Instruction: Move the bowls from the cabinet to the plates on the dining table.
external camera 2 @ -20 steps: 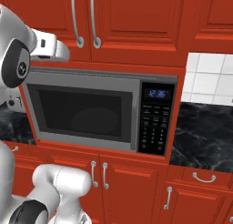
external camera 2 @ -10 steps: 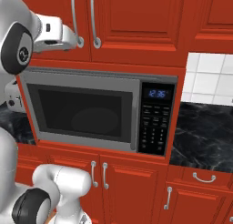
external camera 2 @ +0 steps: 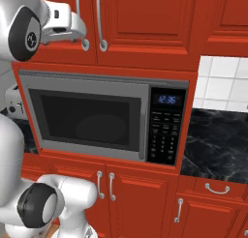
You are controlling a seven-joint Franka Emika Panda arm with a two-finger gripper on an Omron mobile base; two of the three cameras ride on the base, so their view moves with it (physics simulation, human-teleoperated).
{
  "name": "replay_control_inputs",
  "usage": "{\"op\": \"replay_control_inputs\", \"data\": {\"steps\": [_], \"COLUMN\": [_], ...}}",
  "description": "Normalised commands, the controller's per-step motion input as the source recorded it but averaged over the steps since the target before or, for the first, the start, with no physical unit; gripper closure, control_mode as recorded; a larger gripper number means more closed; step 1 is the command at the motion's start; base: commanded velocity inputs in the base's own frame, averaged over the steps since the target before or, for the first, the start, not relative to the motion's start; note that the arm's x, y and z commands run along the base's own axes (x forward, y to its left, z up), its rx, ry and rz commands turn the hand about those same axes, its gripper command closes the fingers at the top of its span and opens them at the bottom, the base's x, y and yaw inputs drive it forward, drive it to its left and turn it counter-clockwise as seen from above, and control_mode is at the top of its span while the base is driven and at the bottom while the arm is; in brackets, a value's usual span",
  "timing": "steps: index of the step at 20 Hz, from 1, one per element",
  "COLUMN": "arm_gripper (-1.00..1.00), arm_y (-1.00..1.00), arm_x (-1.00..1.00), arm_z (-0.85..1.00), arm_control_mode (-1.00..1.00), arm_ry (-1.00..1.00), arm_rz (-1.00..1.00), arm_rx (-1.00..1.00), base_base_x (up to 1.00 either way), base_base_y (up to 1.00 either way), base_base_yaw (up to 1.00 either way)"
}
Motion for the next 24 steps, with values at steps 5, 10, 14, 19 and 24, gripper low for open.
{"op": "replay_control_inputs", "data": {"steps": [5,10,14,19,24], "arm_gripper": [-1.0,-1.0,-1.0,-1.0,-1.0], "arm_y": [0.0,0.0,0.0,0.0,-0.02], "arm_x": [0.29,0.35,0.39,0.47,0.34], "arm_z": [0.02,0.03,0.01,0.0,0.0], "arm_control_mode": [-1.0,-1.0,-1.0,-1.0,-1.0], "arm_ry": [0.0,0.0,0.0,0.0,0.0], "arm_rz": [-0.01,-0.13,-0.15,-0.08,-0.02], "arm_rx": [0.0,0.0,0.0,0.02,0.1], "base_base_x": [0.0,0.0,0.0,0.0,0.0], "base_base_y": [0.0,0.0,0.0,0.0,0.0], "base_base_yaw": [0.0,0.0,0.0,0.0,0.0]}}
